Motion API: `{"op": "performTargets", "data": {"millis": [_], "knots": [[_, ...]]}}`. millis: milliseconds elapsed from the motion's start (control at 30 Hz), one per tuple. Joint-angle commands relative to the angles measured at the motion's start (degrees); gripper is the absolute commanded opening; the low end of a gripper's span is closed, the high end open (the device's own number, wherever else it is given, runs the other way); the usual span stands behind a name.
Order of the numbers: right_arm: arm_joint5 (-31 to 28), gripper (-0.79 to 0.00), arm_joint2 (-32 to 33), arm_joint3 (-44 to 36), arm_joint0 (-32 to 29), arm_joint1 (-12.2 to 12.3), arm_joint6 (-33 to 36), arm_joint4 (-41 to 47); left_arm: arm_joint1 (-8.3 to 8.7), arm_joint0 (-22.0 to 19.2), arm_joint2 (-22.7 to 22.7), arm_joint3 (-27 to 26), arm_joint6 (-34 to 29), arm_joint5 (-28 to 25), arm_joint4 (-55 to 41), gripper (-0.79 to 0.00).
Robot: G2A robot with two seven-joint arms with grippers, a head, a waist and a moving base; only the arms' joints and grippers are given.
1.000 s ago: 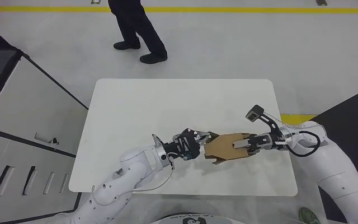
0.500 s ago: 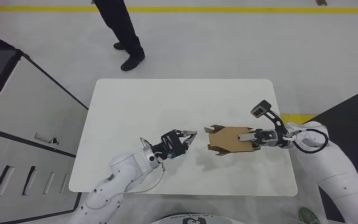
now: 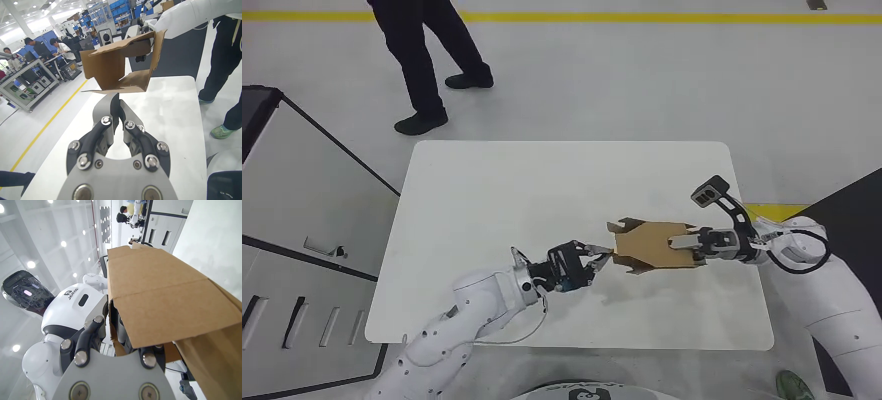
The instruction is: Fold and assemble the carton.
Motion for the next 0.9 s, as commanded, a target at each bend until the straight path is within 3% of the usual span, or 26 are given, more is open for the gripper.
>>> {"op": "performTargets", "data": {"millis": [0, 867], "knots": [[0.0, -0.785, 0.0, -0.1, 0.1, -0.1, 0.0, -0.3, -0.12, -0.6, 0.8, 0.1, 0.0, -0.2, 0.2, -0.785], [0.0, -0.785, -0.3, 1.0, 1.4, -1.4, 0.0, -2.3, -0.37, -3.0, 5.0, -0.9, -0.4, -0.8, 3.4, -0.785]]}}
